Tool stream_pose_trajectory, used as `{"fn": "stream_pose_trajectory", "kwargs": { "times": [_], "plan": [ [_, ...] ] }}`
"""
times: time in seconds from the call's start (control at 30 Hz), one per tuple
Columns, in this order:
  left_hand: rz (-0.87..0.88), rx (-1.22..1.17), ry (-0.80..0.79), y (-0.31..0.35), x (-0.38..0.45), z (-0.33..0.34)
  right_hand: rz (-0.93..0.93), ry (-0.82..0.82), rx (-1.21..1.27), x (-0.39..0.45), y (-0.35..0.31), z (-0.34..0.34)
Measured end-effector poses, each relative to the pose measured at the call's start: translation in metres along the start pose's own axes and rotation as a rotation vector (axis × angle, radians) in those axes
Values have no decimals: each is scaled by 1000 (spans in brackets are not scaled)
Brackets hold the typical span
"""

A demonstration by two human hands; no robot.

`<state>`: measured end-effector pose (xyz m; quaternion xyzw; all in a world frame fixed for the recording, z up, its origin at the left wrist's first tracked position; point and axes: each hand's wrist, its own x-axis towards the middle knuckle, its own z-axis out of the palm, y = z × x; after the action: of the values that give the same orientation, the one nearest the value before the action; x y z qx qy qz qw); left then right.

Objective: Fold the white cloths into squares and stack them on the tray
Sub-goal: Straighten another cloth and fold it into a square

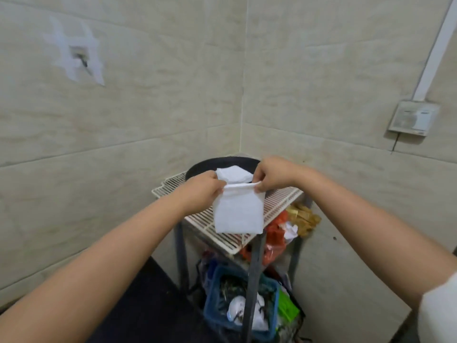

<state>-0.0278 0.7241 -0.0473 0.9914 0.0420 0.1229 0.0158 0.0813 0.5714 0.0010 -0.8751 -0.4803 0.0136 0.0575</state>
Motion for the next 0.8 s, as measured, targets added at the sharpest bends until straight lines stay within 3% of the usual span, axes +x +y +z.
{"fn": "stream_pose_trajectory", "kwargs": {
  "times": [0.23, 0.47, 0.53, 0.7, 0.8],
  "plan": [
    [-256, -21, 26, -12, 116, -12, -30, -21, 51, 111, 68, -34],
    [-619, -31, 385, -32, 218, 29, -180, 416, 227, 243, 136, -6],
    [-656, -25, 333, -31, 230, 57, -236, 411, 222, 264, 156, 22],
    [-729, -6, 42, -17, 228, 137, -410, 142, 30, 272, 198, 103],
    [-732, 68, 26, -7, 224, 148, -503, 138, -67, 267, 209, 116]
  ]
}}
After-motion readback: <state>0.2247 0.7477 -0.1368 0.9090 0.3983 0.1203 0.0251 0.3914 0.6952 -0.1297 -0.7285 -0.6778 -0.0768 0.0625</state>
